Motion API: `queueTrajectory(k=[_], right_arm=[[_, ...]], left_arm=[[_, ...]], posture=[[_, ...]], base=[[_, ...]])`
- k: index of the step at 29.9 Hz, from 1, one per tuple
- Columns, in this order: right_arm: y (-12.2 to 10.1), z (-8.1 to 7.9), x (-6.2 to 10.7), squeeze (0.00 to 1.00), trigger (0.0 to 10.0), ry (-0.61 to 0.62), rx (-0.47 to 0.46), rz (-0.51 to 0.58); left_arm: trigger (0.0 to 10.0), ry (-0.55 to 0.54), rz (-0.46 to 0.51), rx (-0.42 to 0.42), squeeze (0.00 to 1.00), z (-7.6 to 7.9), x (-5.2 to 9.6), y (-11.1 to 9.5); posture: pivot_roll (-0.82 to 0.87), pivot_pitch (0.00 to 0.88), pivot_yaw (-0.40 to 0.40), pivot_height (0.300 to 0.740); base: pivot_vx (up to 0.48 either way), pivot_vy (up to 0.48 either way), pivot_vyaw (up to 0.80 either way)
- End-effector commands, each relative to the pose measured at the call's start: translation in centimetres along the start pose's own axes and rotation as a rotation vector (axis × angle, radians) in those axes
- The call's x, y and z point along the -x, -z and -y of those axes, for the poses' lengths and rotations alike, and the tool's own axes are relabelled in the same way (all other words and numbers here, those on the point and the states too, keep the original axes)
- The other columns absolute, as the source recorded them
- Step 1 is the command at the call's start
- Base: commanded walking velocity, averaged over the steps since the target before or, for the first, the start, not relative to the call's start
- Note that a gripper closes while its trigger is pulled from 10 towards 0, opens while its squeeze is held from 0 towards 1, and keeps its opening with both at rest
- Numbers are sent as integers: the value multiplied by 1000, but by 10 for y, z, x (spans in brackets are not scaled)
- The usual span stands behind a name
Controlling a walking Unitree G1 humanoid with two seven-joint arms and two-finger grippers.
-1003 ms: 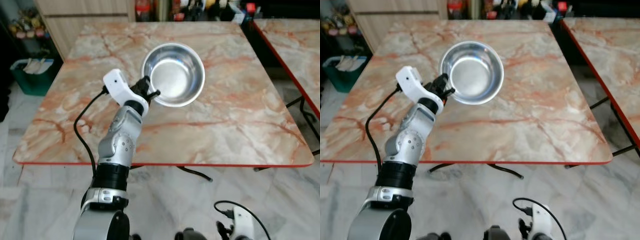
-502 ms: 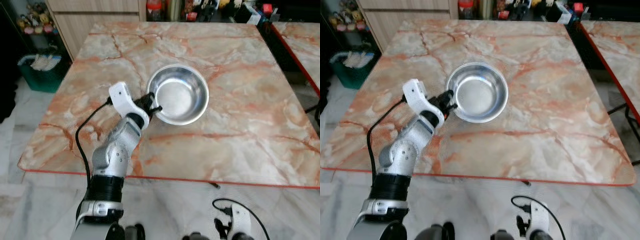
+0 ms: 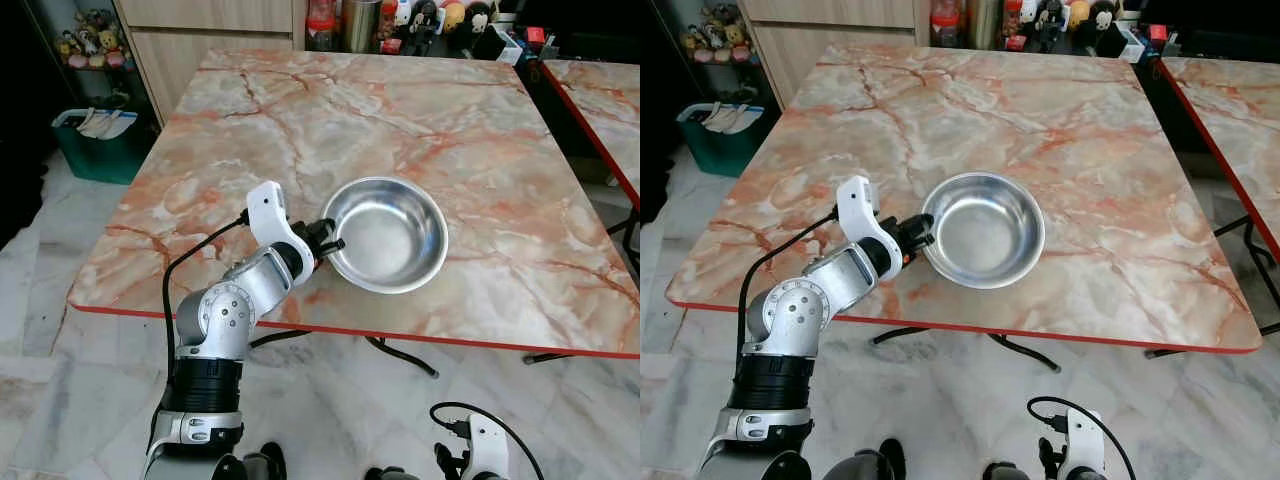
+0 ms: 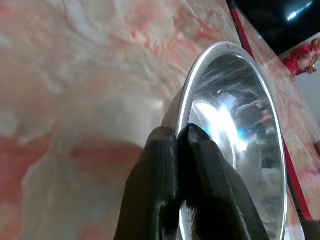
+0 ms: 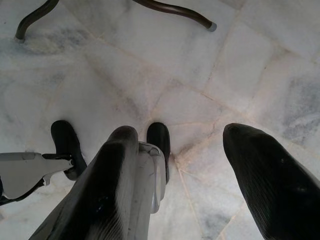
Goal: Setting the table
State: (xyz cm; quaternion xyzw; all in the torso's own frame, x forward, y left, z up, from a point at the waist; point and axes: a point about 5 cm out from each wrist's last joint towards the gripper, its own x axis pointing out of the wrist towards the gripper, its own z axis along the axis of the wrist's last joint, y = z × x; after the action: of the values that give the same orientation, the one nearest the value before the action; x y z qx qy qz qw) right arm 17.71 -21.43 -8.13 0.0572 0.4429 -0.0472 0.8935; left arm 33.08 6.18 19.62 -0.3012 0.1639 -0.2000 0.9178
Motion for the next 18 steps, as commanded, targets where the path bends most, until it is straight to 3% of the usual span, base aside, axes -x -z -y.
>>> queueTrajectory(k=[1, 9, 18], right_arm=[[6, 1, 1, 0, 10000, 2, -6, -23], [7, 2, 1, 0, 10000, 1, -7, -24], [8, 1, 2, 0, 10000, 0, -8, -27]], left_arm=[[10000, 13, -43, 23, 0, 4, -2, 7], [10000, 9, -74, 33, 0, 8, -5, 14], [10000, 38, -16, -14, 0, 18, -9, 7]], posture=[[-6, 182, -39, 740], [-7, 183, -40, 740], [-8, 177, -35, 740]], base=[[0, 0, 0], [0, 0, 0], [0, 0, 0]])
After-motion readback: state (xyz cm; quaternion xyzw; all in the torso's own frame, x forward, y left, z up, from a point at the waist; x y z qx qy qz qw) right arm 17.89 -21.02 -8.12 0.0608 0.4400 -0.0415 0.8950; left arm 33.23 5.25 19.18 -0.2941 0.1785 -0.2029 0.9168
